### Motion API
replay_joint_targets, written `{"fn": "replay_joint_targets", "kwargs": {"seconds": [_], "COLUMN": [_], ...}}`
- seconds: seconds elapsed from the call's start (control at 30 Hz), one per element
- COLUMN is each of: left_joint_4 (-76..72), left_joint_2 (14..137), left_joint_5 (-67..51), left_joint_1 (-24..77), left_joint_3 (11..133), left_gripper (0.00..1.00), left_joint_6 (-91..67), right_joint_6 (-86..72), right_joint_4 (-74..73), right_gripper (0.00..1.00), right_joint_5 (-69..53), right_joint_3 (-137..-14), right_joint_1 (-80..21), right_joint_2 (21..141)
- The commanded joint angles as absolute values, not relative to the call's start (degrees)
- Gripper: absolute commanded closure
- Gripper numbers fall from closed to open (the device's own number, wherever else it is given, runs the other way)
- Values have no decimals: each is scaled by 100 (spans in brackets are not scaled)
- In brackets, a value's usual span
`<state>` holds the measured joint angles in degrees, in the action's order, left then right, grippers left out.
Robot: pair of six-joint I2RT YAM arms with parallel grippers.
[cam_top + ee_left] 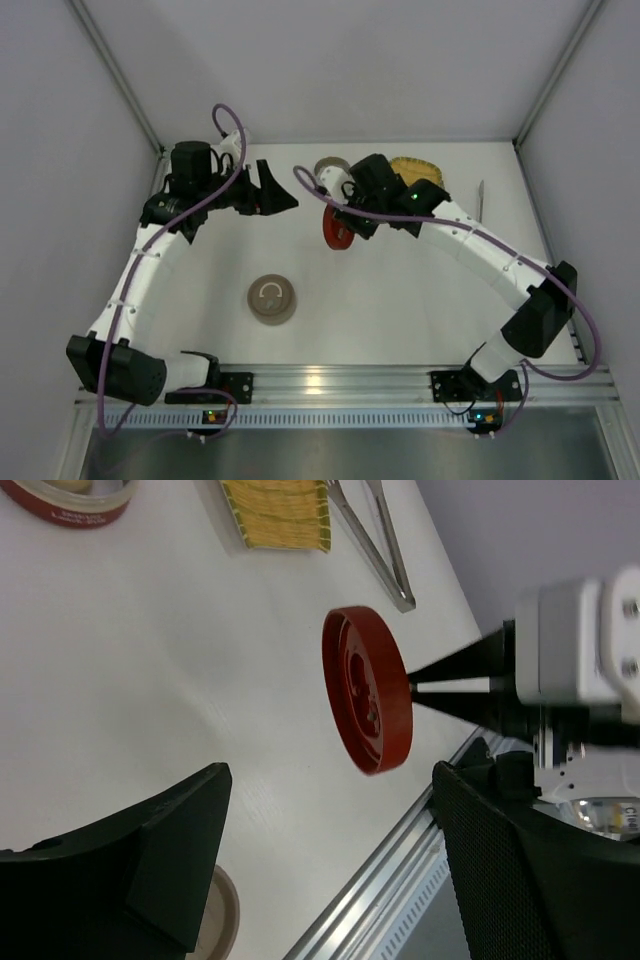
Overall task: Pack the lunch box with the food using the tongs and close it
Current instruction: Pick up the box lid from the center of the board.
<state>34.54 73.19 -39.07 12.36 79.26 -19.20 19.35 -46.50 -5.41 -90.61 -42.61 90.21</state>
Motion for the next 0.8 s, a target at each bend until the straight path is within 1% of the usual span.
{"fn": "replay_joint_targets", "kwargs": {"seconds": [0.0,0.1,0.17,0.27,0.37,0.63,0.77], "left_joint_4": [2312,2241,2154,1777,1100,159,-455], "left_joint_2": [7549,7664,7655,7498,7191,6952,6794], "left_joint_5": [-4395,-4421,-4517,-4781,-5026,-5387,-5265], "left_joint_1": [1213,1222,1230,1230,1230,1283,1424], "left_joint_3": [7603,7375,7015,6436,5935,5344,5019], "left_gripper": [15,17,21,23,23,21,24], "left_joint_6": [-2795,-2804,-2874,-3014,-3278,-3937,-4156], "right_joint_6": [2434,2452,2452,2391,2321,2206,2110], "right_joint_4": [-5221,-5282,-5326,-5458,-5528,-5634,-5739], "right_gripper": [100,100,100,100,100,100,100], "right_joint_5": [474,536,580,606,694,940,1046], "right_joint_3": [-9079,-9070,-9114,-9237,-9343,-9746,-9993], "right_joint_1": [-4781,-4957,-5010,-5106,-5220,-5457,-5476], "right_joint_2": [8859,8903,8964,9105,9255,9615,9773]}}
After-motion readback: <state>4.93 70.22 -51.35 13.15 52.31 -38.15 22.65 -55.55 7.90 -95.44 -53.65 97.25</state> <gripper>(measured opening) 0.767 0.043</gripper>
